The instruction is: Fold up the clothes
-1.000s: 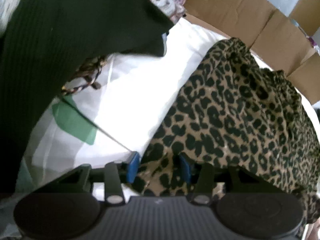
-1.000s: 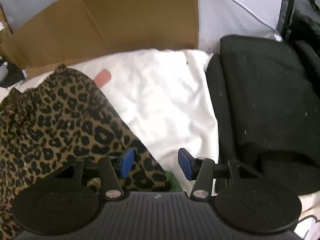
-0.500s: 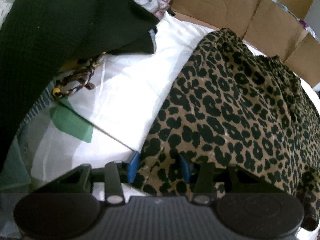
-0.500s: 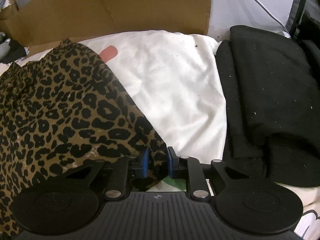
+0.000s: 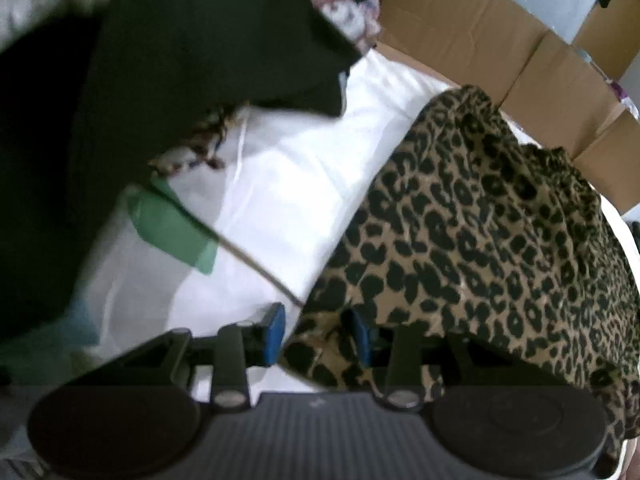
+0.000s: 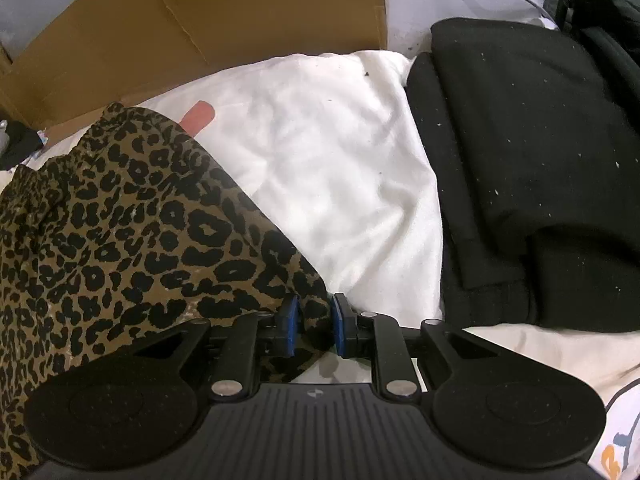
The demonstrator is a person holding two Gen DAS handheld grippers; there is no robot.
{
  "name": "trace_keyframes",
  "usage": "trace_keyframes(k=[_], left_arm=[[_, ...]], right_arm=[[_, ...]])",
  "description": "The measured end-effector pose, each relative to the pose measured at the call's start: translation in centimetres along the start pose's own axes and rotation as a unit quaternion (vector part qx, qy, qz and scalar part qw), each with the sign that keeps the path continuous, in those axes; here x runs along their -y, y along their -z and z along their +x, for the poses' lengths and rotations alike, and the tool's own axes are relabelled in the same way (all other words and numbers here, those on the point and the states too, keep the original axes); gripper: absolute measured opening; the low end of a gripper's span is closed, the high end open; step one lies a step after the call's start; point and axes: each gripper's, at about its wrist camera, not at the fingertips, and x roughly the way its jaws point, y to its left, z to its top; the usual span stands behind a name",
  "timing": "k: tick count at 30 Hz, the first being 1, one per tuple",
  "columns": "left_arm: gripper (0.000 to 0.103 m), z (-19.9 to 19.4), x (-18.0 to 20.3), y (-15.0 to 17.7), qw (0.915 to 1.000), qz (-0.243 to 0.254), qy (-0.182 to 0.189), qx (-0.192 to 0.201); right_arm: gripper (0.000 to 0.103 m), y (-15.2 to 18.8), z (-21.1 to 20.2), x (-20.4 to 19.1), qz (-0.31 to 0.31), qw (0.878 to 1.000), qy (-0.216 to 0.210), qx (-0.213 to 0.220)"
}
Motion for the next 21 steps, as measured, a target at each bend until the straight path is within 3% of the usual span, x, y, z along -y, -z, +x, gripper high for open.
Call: trace_keyframes(k=[6,9,10,11,21], left_arm=[[0.045,0.0,-0.5,0.5,0.9998,-0.015,0.013,-0.007],[0.029,-0.1,-0.5,0.5,0.9998,-0.018,0.003,-0.011],[0.012,-0.1,-0.4,0.5,0.9997,-0.019,-0.002,-0.014],[0.008,-0.2,-0.5,0.5,0.9996,-0.022,-0.002,-0.016],[0.006,-1.7,-0.1,-0.9,0.9997,0.003,-0.025,0.002]], right_arm=[[0.018,0.3,0.2,-0.3,-0.007,1.000,0.000,0.001],[0.013,0.3,0.2,-0.3,-0.016,1.000,-0.005,-0.001],[0.010,0.2,0.1,-0.4,-0.020,1.000,-0.006,-0.002],[0.008,0.2,0.0,-0.4,-0.024,1.000,-0.007,-0.001],[0.003,-0.6,-1.0,0.0,-0.024,1.000,0.012,0.011]])
